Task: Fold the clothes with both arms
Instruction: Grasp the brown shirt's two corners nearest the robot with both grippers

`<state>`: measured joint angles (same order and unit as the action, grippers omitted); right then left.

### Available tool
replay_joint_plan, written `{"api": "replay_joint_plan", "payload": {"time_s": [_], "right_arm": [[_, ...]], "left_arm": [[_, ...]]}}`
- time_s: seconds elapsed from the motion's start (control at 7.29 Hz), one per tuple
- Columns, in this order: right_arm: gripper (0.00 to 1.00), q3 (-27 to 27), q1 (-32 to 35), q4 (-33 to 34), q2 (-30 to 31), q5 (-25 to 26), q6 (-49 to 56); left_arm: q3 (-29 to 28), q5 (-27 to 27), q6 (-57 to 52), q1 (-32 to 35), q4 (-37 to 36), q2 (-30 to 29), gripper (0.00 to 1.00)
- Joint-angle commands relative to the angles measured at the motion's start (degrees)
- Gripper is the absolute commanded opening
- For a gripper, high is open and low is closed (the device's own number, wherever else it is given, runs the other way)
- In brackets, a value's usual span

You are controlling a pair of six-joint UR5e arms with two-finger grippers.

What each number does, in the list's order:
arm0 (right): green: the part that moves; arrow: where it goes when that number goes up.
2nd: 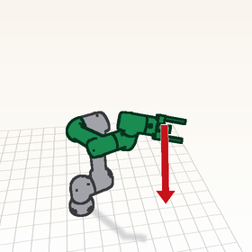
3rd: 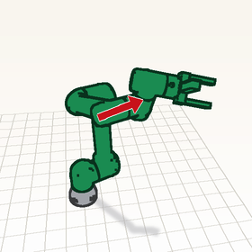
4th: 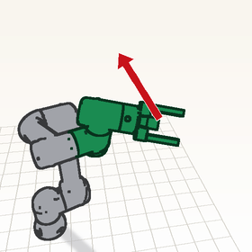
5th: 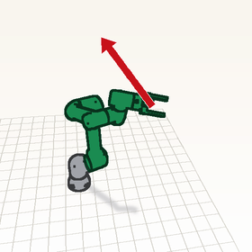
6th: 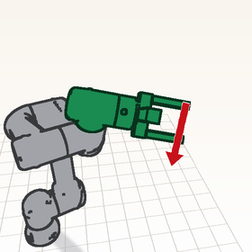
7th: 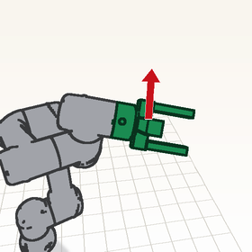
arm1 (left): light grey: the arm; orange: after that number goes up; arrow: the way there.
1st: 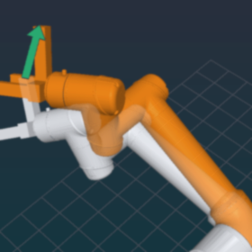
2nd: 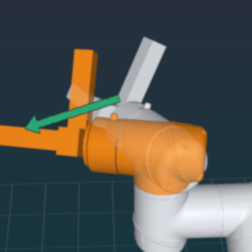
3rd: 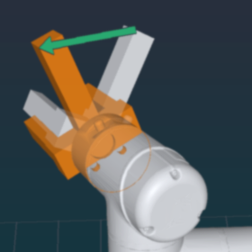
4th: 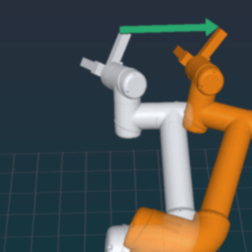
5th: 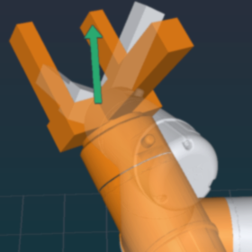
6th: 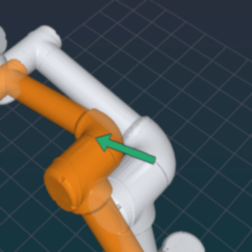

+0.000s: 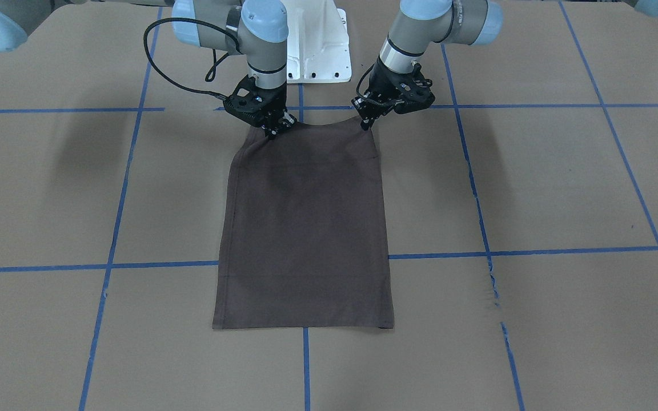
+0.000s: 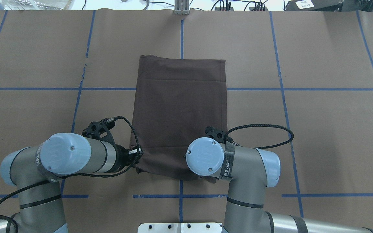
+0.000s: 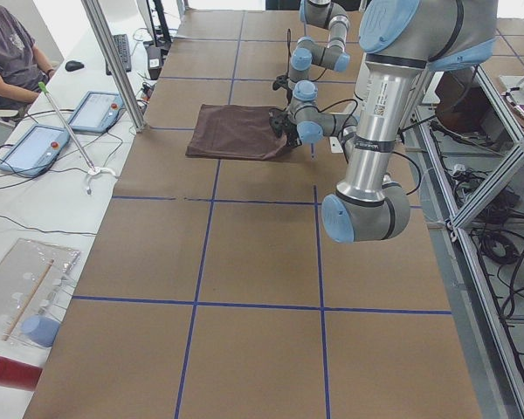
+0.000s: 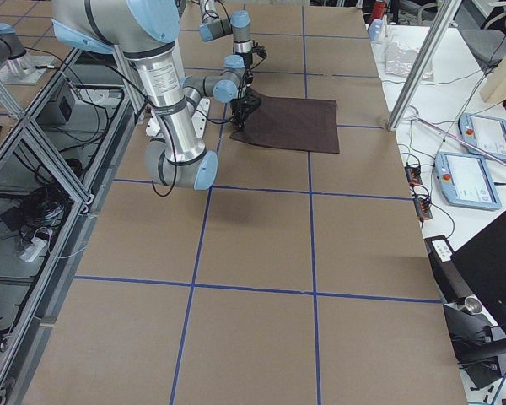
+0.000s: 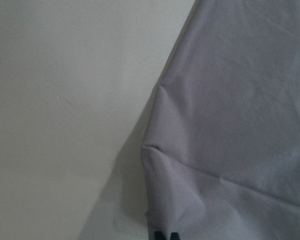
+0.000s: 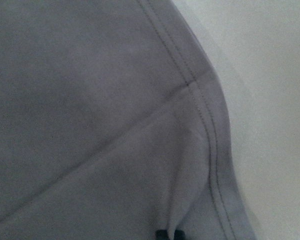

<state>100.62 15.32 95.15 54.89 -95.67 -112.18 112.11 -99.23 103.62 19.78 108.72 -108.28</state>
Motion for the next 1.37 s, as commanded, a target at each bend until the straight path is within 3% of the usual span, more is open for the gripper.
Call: {"api": "replay_joint_plan", "payload": {"time_s": [0.0,0.14,0.41,0.69,0.96,1.23], "right_arm": [[0.00,0.2,0.1,-0.1,0.0,0.2,0.4],[0.00,1.3,0.1,0.0,1.0,0.0,0.5],[0.00,9.3,-0.6,0.4,6.0,-0.1,0.6],[0.00,15.5,-4.2,0.4,7.8,-0.6,0.6],[0.00,15.1,-5.6,-0.2,7.5,-0.4,1.3],[0.00,14.6,0.3,-0.2,7.2,-0.4,8.1]], "left_arm": [[0.6,-0.1,0.0,0.0,0.0,0.0,0.00],[1.3,-0.3,0.0,0.0,0.0,-0.1,0.00],[3.8,-0.4,0.0,-0.5,0.0,0.0,0.00],[7.8,-0.4,0.6,-5.2,-1.1,0.2,0.00],[9.7,-0.4,1.0,-6.7,-1.9,0.2,0.00],[9.0,-0.6,0.4,-6.2,-2.0,-0.8,0.00]]}}
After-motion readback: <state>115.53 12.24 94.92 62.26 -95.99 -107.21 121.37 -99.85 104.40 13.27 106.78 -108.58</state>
